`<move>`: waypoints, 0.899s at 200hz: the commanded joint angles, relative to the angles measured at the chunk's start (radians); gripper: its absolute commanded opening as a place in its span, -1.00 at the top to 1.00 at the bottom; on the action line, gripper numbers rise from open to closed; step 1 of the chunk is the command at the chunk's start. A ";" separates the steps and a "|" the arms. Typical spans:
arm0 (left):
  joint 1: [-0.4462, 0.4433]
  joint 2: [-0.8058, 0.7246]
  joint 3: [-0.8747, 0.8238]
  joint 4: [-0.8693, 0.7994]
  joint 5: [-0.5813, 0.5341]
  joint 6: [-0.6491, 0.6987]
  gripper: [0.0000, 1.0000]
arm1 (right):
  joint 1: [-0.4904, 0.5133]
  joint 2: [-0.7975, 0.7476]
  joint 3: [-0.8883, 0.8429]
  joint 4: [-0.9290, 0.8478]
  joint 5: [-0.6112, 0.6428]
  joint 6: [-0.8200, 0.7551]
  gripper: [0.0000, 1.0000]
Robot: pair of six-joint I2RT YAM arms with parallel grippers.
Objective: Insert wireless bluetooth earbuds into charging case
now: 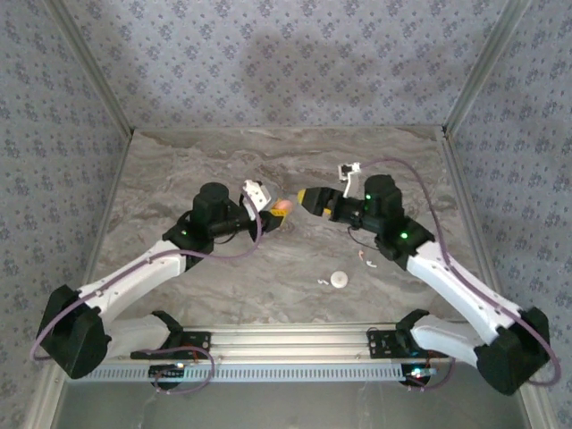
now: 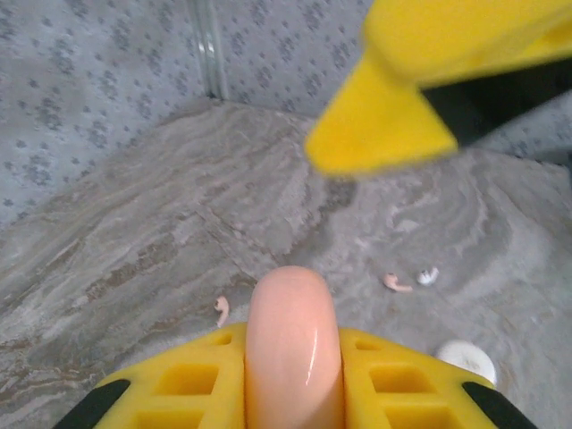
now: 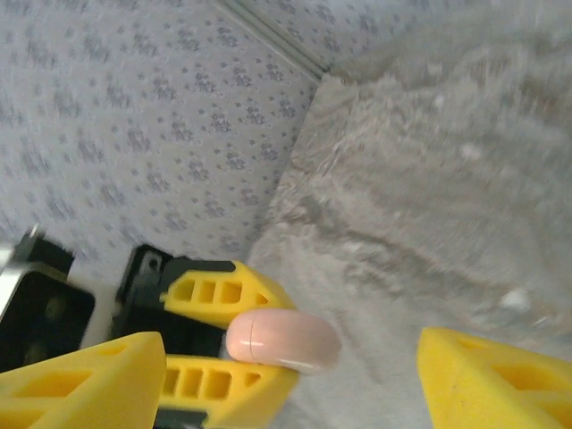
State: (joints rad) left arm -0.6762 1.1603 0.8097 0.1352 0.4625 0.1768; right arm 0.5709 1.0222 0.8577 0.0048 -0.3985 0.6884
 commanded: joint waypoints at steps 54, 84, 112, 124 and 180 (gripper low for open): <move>-0.007 0.045 0.228 -0.547 0.285 0.330 0.54 | -0.014 -0.032 0.155 -0.552 -0.207 -1.359 -0.44; -0.009 0.036 0.227 -0.565 0.315 0.376 0.53 | 0.004 0.085 0.261 -0.687 -0.212 -1.538 -0.31; -0.007 0.035 0.228 -0.581 0.316 0.401 0.53 | 0.043 0.154 0.305 -0.694 -0.240 -1.587 -0.23; -0.008 0.035 0.227 -0.580 0.318 0.406 0.53 | 0.059 0.180 0.317 -0.689 -0.252 -1.593 -0.21; -0.009 0.041 0.227 -0.562 0.321 0.408 0.53 | 0.100 0.262 0.354 -0.682 -0.300 -1.587 -0.05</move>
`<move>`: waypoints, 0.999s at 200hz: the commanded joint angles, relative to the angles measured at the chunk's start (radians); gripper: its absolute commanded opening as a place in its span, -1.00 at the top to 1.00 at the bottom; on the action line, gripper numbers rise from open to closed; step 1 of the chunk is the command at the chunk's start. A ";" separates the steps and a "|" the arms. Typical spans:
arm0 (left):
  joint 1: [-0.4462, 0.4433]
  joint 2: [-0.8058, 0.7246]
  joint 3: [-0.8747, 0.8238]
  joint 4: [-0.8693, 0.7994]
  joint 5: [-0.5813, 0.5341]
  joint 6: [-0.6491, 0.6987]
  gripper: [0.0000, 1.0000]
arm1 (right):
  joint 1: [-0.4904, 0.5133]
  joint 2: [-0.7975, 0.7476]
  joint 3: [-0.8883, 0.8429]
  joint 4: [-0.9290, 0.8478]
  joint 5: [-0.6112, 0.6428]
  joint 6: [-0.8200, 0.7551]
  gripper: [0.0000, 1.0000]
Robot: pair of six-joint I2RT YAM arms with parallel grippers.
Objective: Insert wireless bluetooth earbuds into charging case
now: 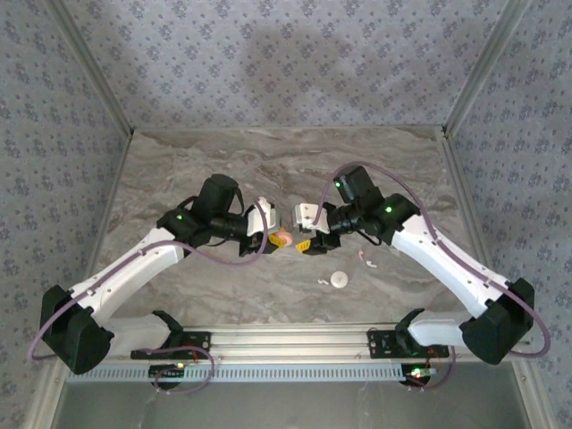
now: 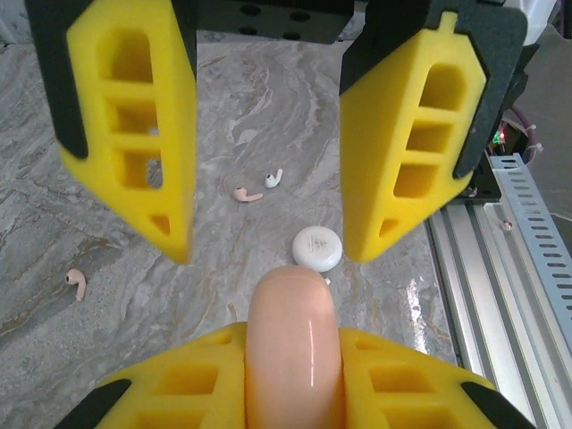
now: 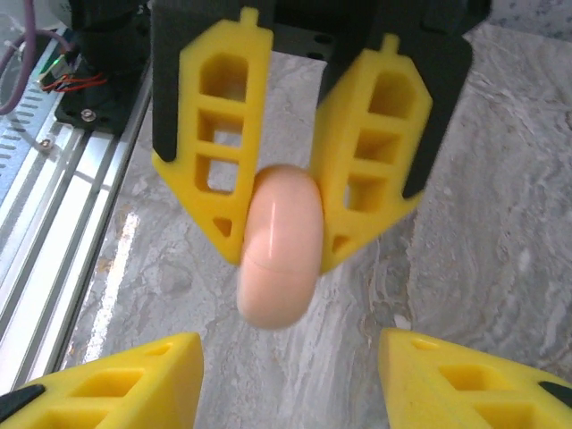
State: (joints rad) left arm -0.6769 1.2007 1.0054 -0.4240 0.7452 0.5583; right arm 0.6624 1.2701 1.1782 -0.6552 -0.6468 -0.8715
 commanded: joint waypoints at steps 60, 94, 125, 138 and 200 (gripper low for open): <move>-0.007 0.019 0.039 0.014 0.051 0.020 0.53 | 0.010 0.038 -0.014 0.044 -0.138 0.026 0.06; -0.007 0.020 0.038 0.027 0.063 0.015 0.53 | 0.011 0.043 -0.018 0.042 -0.139 0.037 0.20; -0.008 0.023 0.040 0.034 0.080 0.012 0.53 | 0.011 0.046 -0.026 0.049 -0.137 0.053 0.28; -0.008 0.020 0.042 0.034 0.083 0.009 0.53 | 0.013 0.049 -0.026 0.049 -0.134 0.055 0.34; -0.006 0.019 0.038 0.040 0.077 0.002 0.52 | 0.010 0.030 -0.039 0.046 -0.108 0.057 0.62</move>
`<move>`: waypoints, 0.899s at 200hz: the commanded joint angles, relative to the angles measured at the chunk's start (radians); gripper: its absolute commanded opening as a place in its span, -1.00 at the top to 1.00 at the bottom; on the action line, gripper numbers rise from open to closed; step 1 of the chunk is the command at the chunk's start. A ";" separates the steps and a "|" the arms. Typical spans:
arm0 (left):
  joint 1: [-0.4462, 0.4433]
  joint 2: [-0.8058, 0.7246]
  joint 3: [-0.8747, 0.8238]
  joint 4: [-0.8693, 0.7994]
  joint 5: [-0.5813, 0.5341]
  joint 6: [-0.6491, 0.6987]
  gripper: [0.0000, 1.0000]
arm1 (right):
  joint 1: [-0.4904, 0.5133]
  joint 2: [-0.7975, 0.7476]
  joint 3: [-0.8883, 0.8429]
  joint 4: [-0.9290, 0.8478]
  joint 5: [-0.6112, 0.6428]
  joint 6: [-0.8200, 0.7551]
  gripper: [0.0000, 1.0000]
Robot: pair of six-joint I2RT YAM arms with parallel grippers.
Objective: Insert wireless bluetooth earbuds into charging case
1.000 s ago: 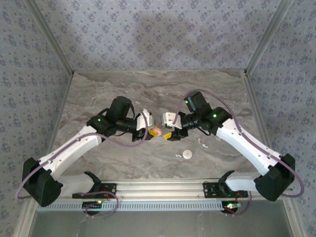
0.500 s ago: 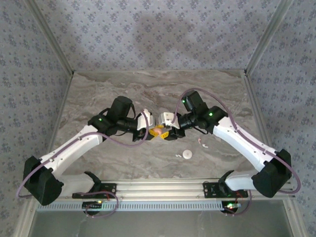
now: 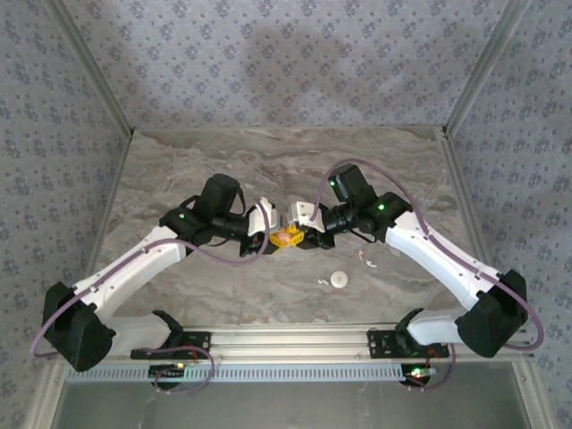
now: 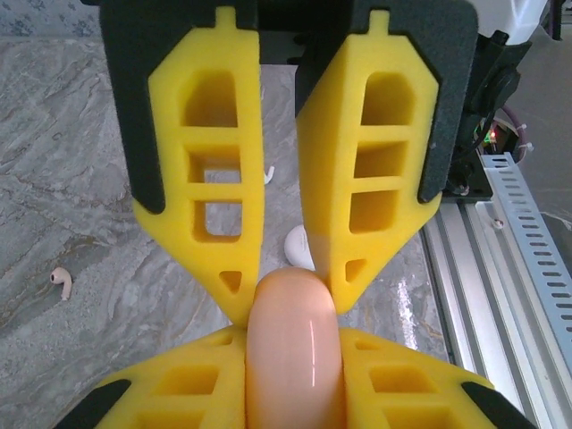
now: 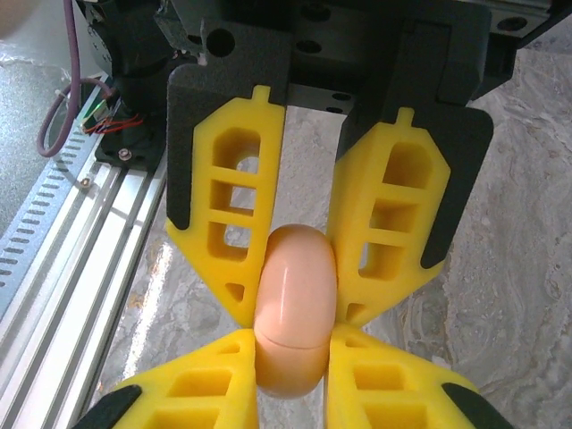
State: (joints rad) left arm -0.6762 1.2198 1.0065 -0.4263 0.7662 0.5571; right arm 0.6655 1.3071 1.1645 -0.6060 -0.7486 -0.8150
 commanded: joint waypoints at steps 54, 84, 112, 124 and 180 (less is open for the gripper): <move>-0.007 -0.022 0.014 0.095 0.060 -0.026 0.53 | -0.017 -0.030 -0.088 0.066 -0.026 0.093 0.14; -0.007 -0.018 0.020 0.093 0.071 -0.028 0.53 | -0.017 -0.022 -0.091 0.097 -0.049 0.125 0.15; -0.006 -0.022 0.021 0.098 0.082 -0.034 0.53 | -0.020 -0.022 -0.089 0.111 -0.057 0.132 0.16; -0.006 -0.022 0.020 0.099 0.081 -0.037 0.53 | -0.021 -0.024 -0.089 0.119 -0.070 0.141 0.17; -0.007 -0.025 0.011 0.119 0.079 -0.058 0.50 | -0.027 -0.031 -0.096 0.160 -0.103 0.175 0.54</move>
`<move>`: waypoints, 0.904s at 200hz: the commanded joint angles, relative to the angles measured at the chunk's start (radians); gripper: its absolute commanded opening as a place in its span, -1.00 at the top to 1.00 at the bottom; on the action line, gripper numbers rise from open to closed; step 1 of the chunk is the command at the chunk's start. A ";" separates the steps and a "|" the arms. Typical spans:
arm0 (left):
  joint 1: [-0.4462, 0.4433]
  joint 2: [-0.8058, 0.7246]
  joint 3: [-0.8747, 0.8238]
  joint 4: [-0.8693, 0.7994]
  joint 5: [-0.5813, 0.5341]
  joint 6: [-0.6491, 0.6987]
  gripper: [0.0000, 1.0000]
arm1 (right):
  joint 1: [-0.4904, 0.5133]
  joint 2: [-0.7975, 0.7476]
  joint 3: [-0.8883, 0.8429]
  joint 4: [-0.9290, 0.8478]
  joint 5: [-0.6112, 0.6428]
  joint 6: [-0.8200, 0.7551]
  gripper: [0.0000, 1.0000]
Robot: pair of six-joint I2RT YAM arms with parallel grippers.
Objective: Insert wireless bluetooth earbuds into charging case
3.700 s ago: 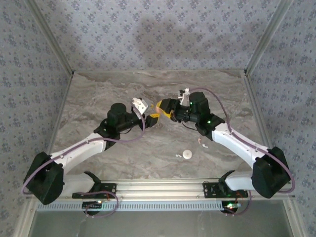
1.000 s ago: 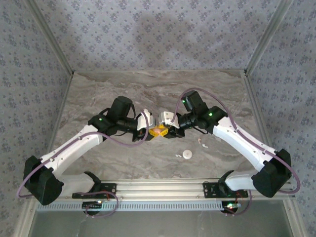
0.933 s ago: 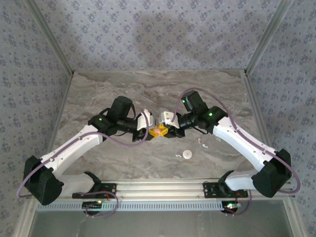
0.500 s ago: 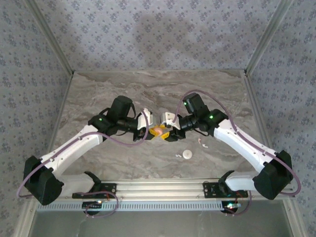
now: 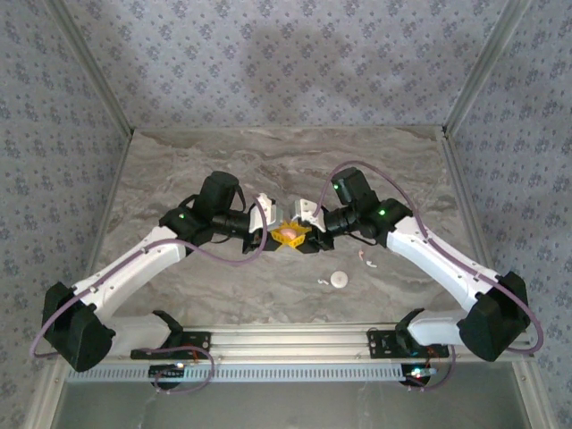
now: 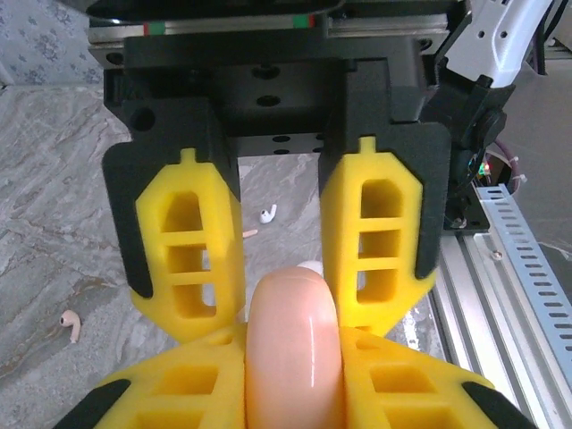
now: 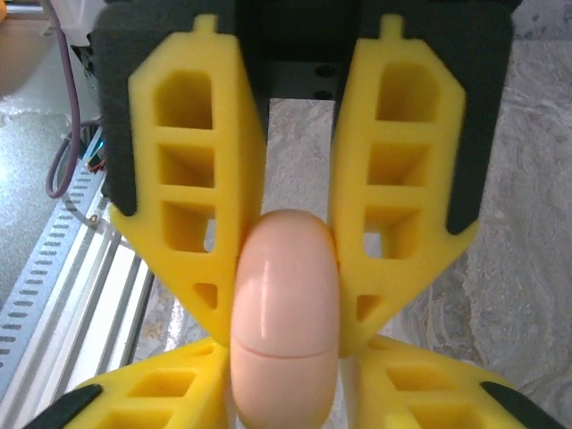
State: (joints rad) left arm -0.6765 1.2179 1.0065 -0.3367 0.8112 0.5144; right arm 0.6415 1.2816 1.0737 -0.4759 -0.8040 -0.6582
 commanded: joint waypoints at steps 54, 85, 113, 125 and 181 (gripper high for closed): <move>0.011 -0.041 0.008 0.001 0.009 0.006 0.11 | -0.039 -0.039 -0.033 0.029 -0.042 0.010 0.74; 0.017 -0.047 0.003 -0.005 0.018 0.004 0.11 | -0.062 -0.057 -0.041 0.037 -0.049 0.009 0.74; 0.019 -0.044 0.002 -0.007 0.026 -0.001 0.16 | -0.068 -0.060 -0.041 0.035 -0.054 0.009 0.73; 0.019 -0.045 0.001 -0.009 0.023 0.001 0.25 | -0.069 -0.062 -0.042 0.034 -0.057 0.010 0.72; 0.022 -0.041 0.007 -0.006 0.032 -0.002 0.46 | -0.068 -0.059 -0.040 0.050 -0.070 0.026 0.68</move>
State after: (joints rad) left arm -0.6544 1.1893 1.0065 -0.3367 0.8032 0.5076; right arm 0.5800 1.2385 1.0363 -0.4393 -0.8539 -0.6460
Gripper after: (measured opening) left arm 0.288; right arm 0.174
